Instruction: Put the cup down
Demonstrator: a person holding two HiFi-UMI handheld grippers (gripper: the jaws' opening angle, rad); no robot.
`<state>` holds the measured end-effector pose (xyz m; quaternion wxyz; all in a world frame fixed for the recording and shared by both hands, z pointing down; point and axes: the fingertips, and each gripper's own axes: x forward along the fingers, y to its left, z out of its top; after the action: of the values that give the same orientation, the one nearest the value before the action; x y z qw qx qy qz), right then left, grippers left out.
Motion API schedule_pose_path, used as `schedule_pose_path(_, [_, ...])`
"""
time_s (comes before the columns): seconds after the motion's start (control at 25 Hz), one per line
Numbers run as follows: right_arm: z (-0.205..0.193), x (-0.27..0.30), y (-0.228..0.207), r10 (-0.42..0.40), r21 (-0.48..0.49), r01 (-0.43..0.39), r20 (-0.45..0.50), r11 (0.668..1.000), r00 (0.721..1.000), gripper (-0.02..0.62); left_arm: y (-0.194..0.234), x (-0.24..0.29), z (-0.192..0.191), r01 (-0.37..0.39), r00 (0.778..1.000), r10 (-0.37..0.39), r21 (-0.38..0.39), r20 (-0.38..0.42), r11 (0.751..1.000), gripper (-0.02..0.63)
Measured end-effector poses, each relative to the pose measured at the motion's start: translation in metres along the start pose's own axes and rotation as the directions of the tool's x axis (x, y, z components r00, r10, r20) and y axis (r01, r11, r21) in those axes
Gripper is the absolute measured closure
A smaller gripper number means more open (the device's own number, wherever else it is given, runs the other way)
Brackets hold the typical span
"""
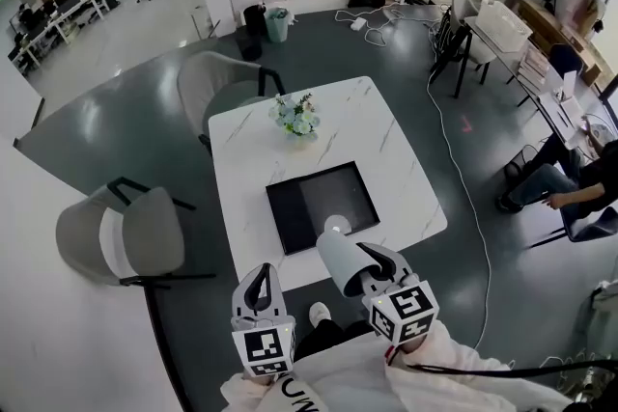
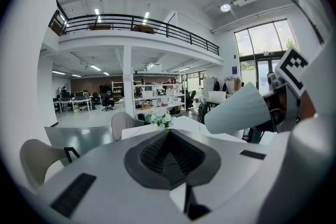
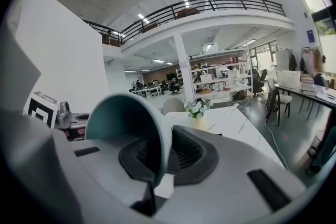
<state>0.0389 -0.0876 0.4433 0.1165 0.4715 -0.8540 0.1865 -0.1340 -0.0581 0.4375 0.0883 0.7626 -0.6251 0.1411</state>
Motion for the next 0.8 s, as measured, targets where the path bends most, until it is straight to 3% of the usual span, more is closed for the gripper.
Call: schedule_pose_path(0.8, [0.009, 0.082, -0.028, 0.06, -0.034, -0.063, -0.1, 0.997, 0.993, 0.569, 0.028, 0.065, -0.003, -0.07, 0.996, 0.069, -0.018, -0.054, 0.997, 0.597])
